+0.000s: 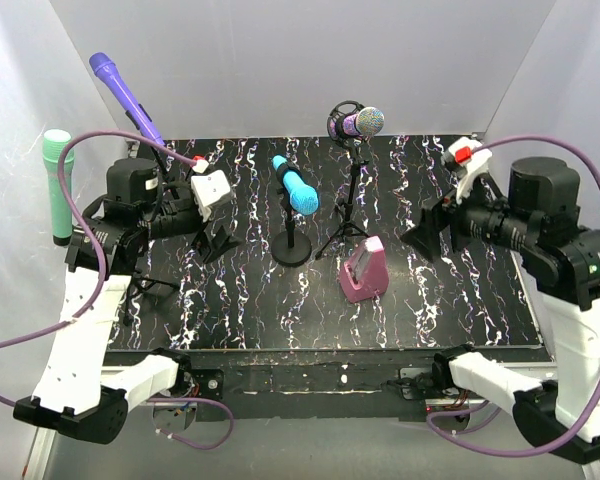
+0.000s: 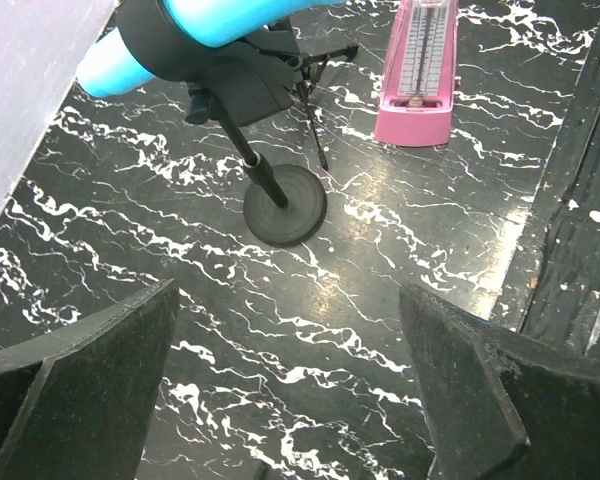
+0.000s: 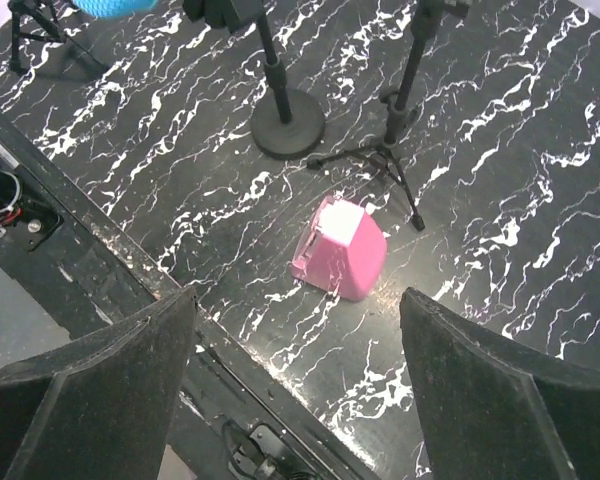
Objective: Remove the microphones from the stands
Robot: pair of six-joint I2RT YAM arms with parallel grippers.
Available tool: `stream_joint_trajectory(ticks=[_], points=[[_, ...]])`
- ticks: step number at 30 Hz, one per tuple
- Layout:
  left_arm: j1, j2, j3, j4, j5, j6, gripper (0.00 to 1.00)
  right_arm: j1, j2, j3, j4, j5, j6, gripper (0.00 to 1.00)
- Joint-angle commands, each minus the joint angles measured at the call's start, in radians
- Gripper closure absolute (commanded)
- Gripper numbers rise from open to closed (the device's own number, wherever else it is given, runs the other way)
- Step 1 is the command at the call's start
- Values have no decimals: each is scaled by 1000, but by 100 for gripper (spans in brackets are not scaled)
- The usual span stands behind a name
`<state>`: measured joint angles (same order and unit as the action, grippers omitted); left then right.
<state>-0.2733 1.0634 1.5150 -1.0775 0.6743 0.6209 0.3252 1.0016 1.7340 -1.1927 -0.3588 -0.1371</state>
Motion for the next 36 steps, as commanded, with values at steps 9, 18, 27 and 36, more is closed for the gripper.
stream_joint_trajectory(ticks=[9,18,27,36], points=[[-3,-2,-2,94,34,45,9,452,284,357,25,230,-47,8],[-3,-51,-27,102,-7,-1,6,814,478,432,295,889,-10,2],[-4,-80,-44,82,-12,-21,4,867,591,470,286,998,120,4],[-3,-85,-53,90,-5,-46,3,861,605,418,228,951,200,13]])
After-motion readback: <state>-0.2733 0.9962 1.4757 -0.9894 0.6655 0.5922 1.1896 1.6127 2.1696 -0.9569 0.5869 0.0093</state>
